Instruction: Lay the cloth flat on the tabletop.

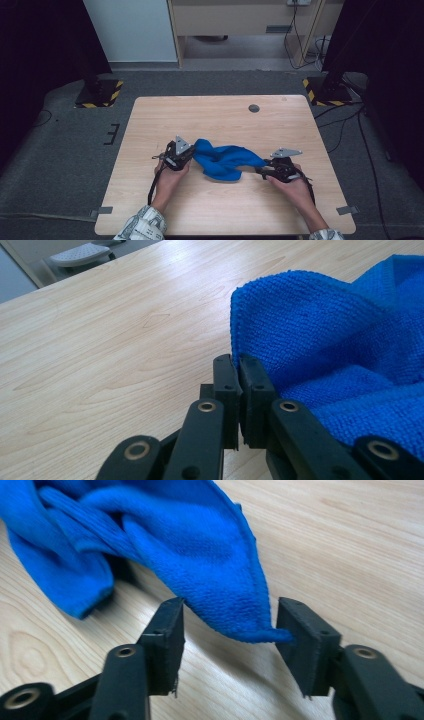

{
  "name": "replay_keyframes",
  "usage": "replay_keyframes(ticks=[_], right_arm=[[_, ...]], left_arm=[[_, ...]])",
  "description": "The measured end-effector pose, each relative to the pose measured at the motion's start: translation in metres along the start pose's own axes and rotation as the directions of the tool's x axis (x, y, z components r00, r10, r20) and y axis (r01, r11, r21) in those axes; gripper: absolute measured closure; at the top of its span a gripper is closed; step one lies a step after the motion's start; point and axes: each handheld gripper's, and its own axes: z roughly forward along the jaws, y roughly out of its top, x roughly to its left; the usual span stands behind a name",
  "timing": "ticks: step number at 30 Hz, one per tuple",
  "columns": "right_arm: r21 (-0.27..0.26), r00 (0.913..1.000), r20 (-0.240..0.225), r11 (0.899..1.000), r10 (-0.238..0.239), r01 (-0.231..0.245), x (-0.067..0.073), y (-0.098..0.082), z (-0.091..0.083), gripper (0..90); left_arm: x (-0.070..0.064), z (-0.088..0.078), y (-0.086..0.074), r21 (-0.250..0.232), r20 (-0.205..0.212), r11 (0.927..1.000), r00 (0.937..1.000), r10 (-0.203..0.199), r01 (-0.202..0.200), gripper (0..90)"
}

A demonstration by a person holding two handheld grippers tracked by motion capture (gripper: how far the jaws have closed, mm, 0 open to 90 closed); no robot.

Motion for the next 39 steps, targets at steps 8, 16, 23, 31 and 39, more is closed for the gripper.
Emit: replay_keyframes(ticks=[8, 16, 23, 31, 39], right_arm=[[-0.053, 0.9982, -0.059, 0.998, 0.014, -0.017, 0.004, 0.004, -0.004, 64.6], [-0.071, 0.9994, -0.034, 0.997, -0.001, -0.002, 0.003, 0.007, -0.013, 88.8], [-0.072, 0.9988, 0.050, 0.997, 0.003, 0.000, -0.005, 0.013, -0.036, 88.8], [-0.052, 0.9946, 0.100, 0.998, 0.028, -0.022, -0.020, 0.006, -0.044, 88.8], [0.006, 0.9954, 0.090, 0.999, 0.032, -0.033, -0.023, -0.002, -0.021, 88.8]], left_arm=[[0.001, 0.001, -0.001, 0.020, -0.012, 0.9998, 0.9999, 0.000, 0.001, 87.9], [0.000, 0.002, -0.002, 0.029, -0.010, 0.9996, 1.0000, 0.002, -0.002, 87.6], [-0.012, 0.006, -0.002, 0.048, 0.039, 0.9986, 0.9991, 0.018, -0.020, 87.2], [-0.026, -0.008, -0.004, 0.057, 0.052, 0.9972, 0.9976, 0.045, -0.048, 87.4], [-0.022, 0.002, -0.016, 0.147, 0.070, 0.9877, 0.9965, 0.045, -0.055, 84.3]])
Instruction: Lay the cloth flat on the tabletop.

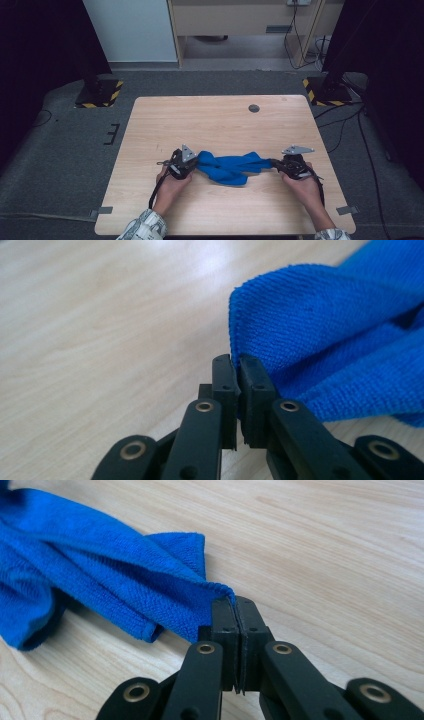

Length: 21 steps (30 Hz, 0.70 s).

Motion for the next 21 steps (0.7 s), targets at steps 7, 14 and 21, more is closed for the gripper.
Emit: replay_keyframes(ticks=[7, 14, 21], right_arm=[[0.000, 0.9999, -0.005, 1.000, -0.014, 0.014, 0.003, 0.000, -0.001, 88.6], [-0.015, 0.9996, -0.010, 1.000, -0.026, 0.026, 0.005, 0.002, -0.001, 88.5], [-0.015, 0.9994, -0.010, 0.999, -0.033, 0.033, 0.008, 0.002, 0.000, 88.3]], left_arm=[[-0.001, -0.005, 0.005, -0.059, 0.003, 0.9983, 1.0000, -0.006, 0.006, 65.9], [0.008, -0.019, 0.021, -0.190, 0.022, 0.9795, 0.9977, -0.065, 0.068, 54.1], [0.016, 0.004, 0.034, -0.149, 0.064, 0.9885, 0.9978, -0.015, 0.024, 44.4]])
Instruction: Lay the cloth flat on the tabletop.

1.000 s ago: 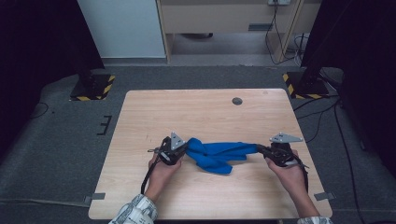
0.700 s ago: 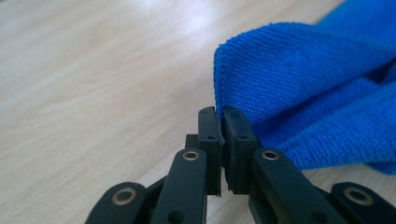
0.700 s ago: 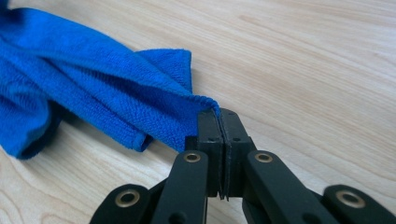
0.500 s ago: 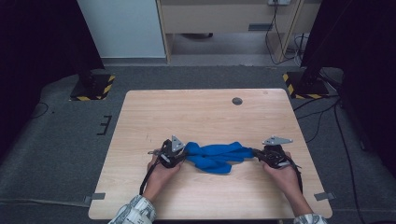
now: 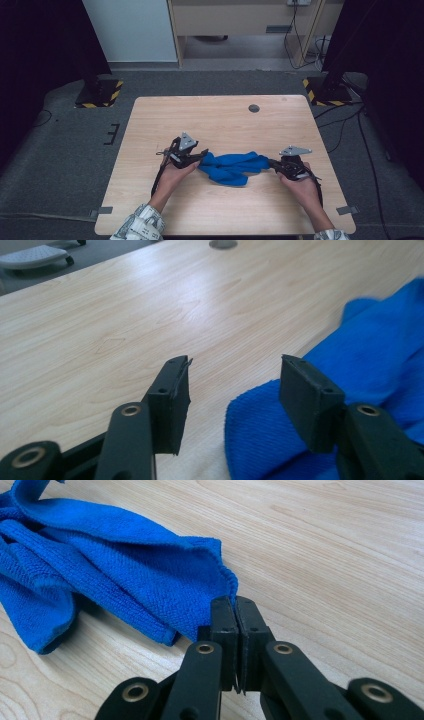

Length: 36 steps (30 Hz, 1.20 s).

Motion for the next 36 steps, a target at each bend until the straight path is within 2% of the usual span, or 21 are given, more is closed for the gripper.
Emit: replay_keyframes(ticks=[3, 7, 10, 13, 15, 17, 19, 23, 26, 29, 32, 36], right_arm=[[-0.001, 1.0000, -0.002, 1.000, -0.004, 0.004, 0.001, 0.000, 0.001, 88.2], [0.004, 0.9999, -0.010, 1.000, -0.009, 0.009, 0.004, 0.001, 0.002, 88.2], [0.003, 0.9999, -0.013, 1.000, -0.012, 0.012, 0.006, 0.001, 0.002, 88.0], [-0.004, 0.9998, -0.013, 1.000, -0.015, 0.015, 0.006, 0.002, 0.001, 87.9], [-0.004, 0.9999, -0.012, 1.000, -0.010, 0.010, 0.006, 0.002, 0.001, 87.8], [-0.001, 0.9998, -0.013, 1.000, -0.012, 0.012, 0.005, 0.002, 0.001, 87.7], [0.001, 0.9999, -0.013, 1.000, -0.009, 0.009, 0.006, 0.002, 0.001, 87.7], [-0.001, 0.9998, -0.012, 1.000, -0.013, 0.013, 0.006, 0.002, 0.001, 87.7], [-0.006, 0.9998, -0.010, 1.000, -0.015, 0.015, 0.006, 0.003, 0.000, 87.7], [-0.007, 0.9998, -0.011, 1.000, -0.014, 0.014, 0.006, 0.003, 0.000, 87.8], [-0.008, 0.9998, -0.013, 1.000, -0.013, 0.013, 0.006, 0.003, -0.001, 88.0], [-0.019, 0.9998, -0.013, 1.000, -0.016, 0.016, 0.006, 0.004, -0.003, 88.3]], left_arm=[[0.001, 0.013, -0.005, 0.041, 0.022, 0.9991, 0.9997, -0.013, 0.012, 40.8], [-0.003, 0.022, -0.010, 0.089, 0.009, 0.9958, 0.9997, 0.021, -0.021, 39.6], [-0.007, 0.028, -0.013, 0.116, 0.017, 0.9922, 0.9989, 0.043, -0.045, 39.8], [-0.013, 0.031, -0.016, 0.135, 0.023, 0.9880, 0.9970, 0.074, -0.076, 39.9], [-0.015, 0.031, -0.016, 0.137, 0.025, 0.9871, 0.9965, 0.080, -0.082, 40.4], [-0.015, 0.030, -0.017, 0.140, 0.044, 0.9867, 0.9961, 0.077, -0.082, 41.5], [-0.015, 0.030, -0.019, 0.133, 0.061, 0.9880, 0.9956, 0.071, -0.079, 45.5], [-0.020, 0.028, -0.019, 0.135, 0.124, 0.9870, 0.9898, 0.070, -0.087, 67.0], [-0.021, 0.026, -0.018, 0.151, 0.154, 0.9854, 0.9865, 0.054, -0.078, 74.4], [-0.023, 0.026, -0.017, 0.162, 0.168, 0.9834, 0.9844, 0.054, -0.082, 81.8], [-0.026, 0.026, -0.015, 0.173, 0.155, 0.9796, 0.9851, 0.075, -0.102, 85.0], [-0.024, 0.023, -0.013, 0.162, 0.108, 0.9817, 0.9907, 0.083, -0.100, 87.1]])
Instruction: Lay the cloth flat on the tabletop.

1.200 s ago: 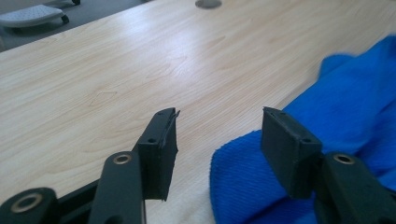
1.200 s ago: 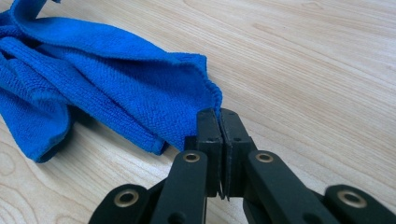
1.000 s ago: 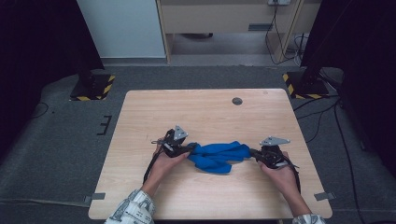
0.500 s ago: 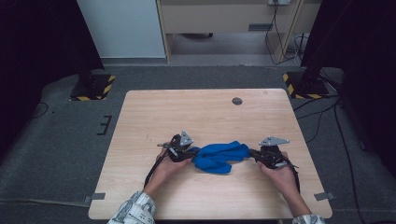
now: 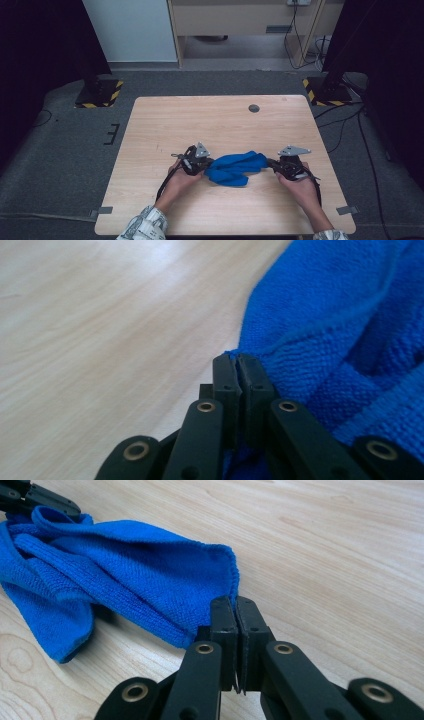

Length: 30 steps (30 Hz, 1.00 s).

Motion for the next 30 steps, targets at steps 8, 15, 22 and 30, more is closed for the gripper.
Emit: replay_keyframes(ticks=[8, 15, 22, 30], right_arm=[[-0.031, 0.9999, 0.009, 1.000, 0.007, -0.007, -0.002, 0.004, -0.006, 88.4], [-0.054, 1.0000, 0.007, 0.999, 0.000, 0.001, 0.001, 0.011, -0.013, 88.6], [-0.097, 0.9985, 0.016, 0.994, -0.052, 0.053, 0.005, 0.033, -0.031, 88.6], [-0.095, 0.9981, 0.019, 0.994, -0.059, 0.061, 0.002, 0.047, -0.026, 88.6]], left_arm=[[0.016, -0.018, 0.000, -0.100, -0.106, 0.9931, 0.9917, -0.072, 0.062, 87.7], [0.025, -0.039, 0.003, -0.209, -0.166, 0.9730, 0.9772, -0.132, 0.096, 87.9], [0.027, -0.057, 0.016, -0.290, -0.165, 0.9518, 0.9746, -0.152, 0.099, 87.9], [0.030, -0.060, 0.026, -0.308, -0.187, 0.9457, 0.9681, -0.167, 0.104, 87.9]])
